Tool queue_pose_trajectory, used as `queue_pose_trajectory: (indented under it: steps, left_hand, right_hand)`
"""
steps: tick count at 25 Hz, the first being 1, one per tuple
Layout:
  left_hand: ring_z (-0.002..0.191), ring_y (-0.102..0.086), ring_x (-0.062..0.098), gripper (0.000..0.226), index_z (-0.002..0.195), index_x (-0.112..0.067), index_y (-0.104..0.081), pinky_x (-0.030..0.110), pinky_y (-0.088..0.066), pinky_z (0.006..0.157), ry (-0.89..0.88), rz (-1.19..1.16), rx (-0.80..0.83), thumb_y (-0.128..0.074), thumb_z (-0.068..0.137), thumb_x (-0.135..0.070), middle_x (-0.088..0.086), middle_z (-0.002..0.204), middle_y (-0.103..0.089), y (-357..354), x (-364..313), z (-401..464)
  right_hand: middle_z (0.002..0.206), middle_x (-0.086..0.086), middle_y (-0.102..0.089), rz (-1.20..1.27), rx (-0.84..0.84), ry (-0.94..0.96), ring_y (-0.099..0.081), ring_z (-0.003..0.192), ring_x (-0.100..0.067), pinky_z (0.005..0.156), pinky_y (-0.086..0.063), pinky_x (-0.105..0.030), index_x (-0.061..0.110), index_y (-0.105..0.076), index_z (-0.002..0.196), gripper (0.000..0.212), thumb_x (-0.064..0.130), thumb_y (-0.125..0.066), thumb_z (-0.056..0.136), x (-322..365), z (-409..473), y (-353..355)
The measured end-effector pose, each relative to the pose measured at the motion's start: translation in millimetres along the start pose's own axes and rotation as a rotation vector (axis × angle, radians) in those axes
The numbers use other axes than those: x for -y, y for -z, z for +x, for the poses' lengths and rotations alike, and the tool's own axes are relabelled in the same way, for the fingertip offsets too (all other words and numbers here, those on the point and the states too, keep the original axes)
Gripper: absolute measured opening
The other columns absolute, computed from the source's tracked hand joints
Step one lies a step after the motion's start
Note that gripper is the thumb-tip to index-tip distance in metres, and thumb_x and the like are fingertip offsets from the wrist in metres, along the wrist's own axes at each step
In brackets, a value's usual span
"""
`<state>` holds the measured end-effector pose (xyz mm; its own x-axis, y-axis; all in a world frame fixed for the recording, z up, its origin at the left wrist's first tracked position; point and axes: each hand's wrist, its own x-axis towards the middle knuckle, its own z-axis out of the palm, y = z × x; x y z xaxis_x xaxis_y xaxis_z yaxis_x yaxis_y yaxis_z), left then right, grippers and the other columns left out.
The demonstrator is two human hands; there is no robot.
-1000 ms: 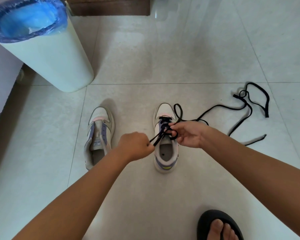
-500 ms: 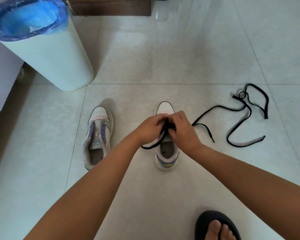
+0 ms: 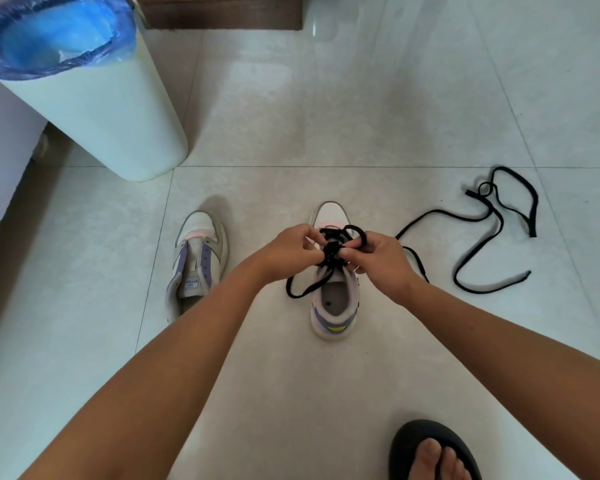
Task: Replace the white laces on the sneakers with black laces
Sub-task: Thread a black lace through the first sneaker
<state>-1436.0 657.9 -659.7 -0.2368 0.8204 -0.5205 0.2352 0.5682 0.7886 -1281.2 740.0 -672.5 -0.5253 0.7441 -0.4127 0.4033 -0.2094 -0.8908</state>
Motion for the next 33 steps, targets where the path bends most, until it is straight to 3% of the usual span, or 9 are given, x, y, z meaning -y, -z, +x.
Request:
queue_pose_trajectory:
  steps: [5, 11, 13, 15, 17, 20, 24, 28, 33]
  left_hand:
    - [0.078, -0.056, 0.019, 0.02, 0.094, -0.017, -0.059, 0.03, -0.047, 0.07, 0.006, 0.45, -0.372, -0.065, 0.076, -0.011, 0.001, 0.083, -0.06, 72, 7, -1]
    - [0.041, -0.057, 0.003, 0.009, 0.089, -0.007, -0.06, 0.014, -0.047, 0.039, 0.123, -0.134, -0.76, -0.054, 0.086, -0.002, 0.01, 0.079, -0.058, 121, 24, -2]
    - [0.054, -0.059, 0.013, 0.023, 0.11, -0.001, -0.056, 0.02, -0.054, 0.047, 0.163, -0.302, -0.717, -0.059, 0.087, -0.002, 0.015, 0.09, -0.056, 119, 30, -3]
    - [0.071, -0.061, 0.026, 0.035, 0.118, -0.002, -0.053, 0.034, -0.058, 0.064, 0.18, -0.101, -0.621, -0.064, 0.086, -0.007, 0.018, 0.104, -0.054, 103, 32, 1]
    - [0.081, -0.064, 0.033, 0.021, 0.102, -0.001, -0.063, 0.034, -0.053, 0.068, 0.162, 0.103, -0.489, -0.055, 0.091, -0.017, 0.02, 0.1, -0.062, 64, 23, 2]
    - [0.054, -0.054, 0.021, 0.045, 0.081, -0.006, -0.062, 0.023, -0.036, 0.05, 0.356, -0.143, -0.146, -0.035, 0.1, -0.037, 0.007, 0.073, -0.06, -9, 3, -1]
    - [0.044, -0.031, 0.007, 0.044, 0.066, -0.018, -0.048, 0.016, -0.022, 0.039, 0.494, -0.81, -0.048, -0.042, 0.096, -0.049, -0.004, 0.057, -0.039, -34, 0, 10]
    - [0.054, -0.039, 0.006, 0.021, 0.077, -0.019, -0.055, 0.016, -0.031, 0.043, 0.39, -0.809, -0.066, -0.058, 0.092, -0.035, -0.006, 0.066, -0.048, -34, 3, 11]
    - [0.075, -0.063, 0.006, 0.031, 0.081, -0.019, -0.057, 0.021, -0.04, 0.066, 0.129, -0.985, -0.099, -0.037, 0.101, -0.032, -0.007, 0.076, -0.069, -43, 3, 7]
  right_hand:
    - [0.067, -0.008, -0.059, 0.048, 0.026, -0.107, -0.053, 0.043, 0.0, 0.05, -0.046, -0.012, 0.009, -0.057, 0.074, 0.016, 0.0, -0.066, 0.083, -6, -3, 10]
    - [0.067, -0.008, -0.063, 0.024, 0.043, -0.135, -0.052, 0.045, -0.002, 0.05, -0.046, -0.012, 0.009, -0.06, 0.075, 0.013, 0.003, -0.066, 0.085, -9, -7, 15]
    - [0.068, -0.006, -0.063, 0.028, 0.049, -0.137, -0.052, 0.048, -0.004, 0.052, -0.046, -0.012, 0.01, -0.06, 0.076, 0.012, 0.004, -0.067, 0.084, -10, -8, 16]
    - [0.07, -0.002, -0.062, 0.018, 0.052, -0.126, -0.054, 0.054, -0.006, 0.054, -0.046, -0.013, 0.014, -0.06, 0.077, 0.013, 0.006, -0.068, 0.084, -9, -8, 15]
    - [0.072, 0.005, -0.062, -0.004, 0.044, -0.104, -0.055, 0.061, -0.002, 0.058, -0.046, -0.012, 0.017, -0.06, 0.077, 0.013, 0.009, -0.068, 0.084, -7, -7, 12]
    - [0.076, 0.006, -0.062, 0.042, 0.046, -0.07, -0.058, 0.064, 0.002, 0.058, -0.045, -0.01, 0.017, -0.058, 0.08, 0.013, 0.009, -0.064, 0.087, -2, -5, 5]
    - [0.08, -0.001, -0.063, 0.113, 0.079, -0.041, -0.062, 0.066, 0.002, 0.054, -0.042, -0.006, 0.015, -0.055, 0.082, 0.013, 0.007, -0.056, 0.092, 1, -4, 0]
    - [0.084, -0.003, -0.068, 0.234, 0.072, -0.106, -0.066, 0.07, 0.0, 0.053, -0.045, -0.01, 0.015, -0.06, 0.085, 0.009, 0.008, -0.057, 0.092, 0, -4, 3]
    - [0.088, -0.002, -0.068, 0.467, -0.04, -0.217, -0.064, 0.081, -0.011, 0.064, -0.047, -0.022, 0.015, -0.062, 0.086, 0.014, 0.021, -0.053, 0.095, -11, -3, 1]
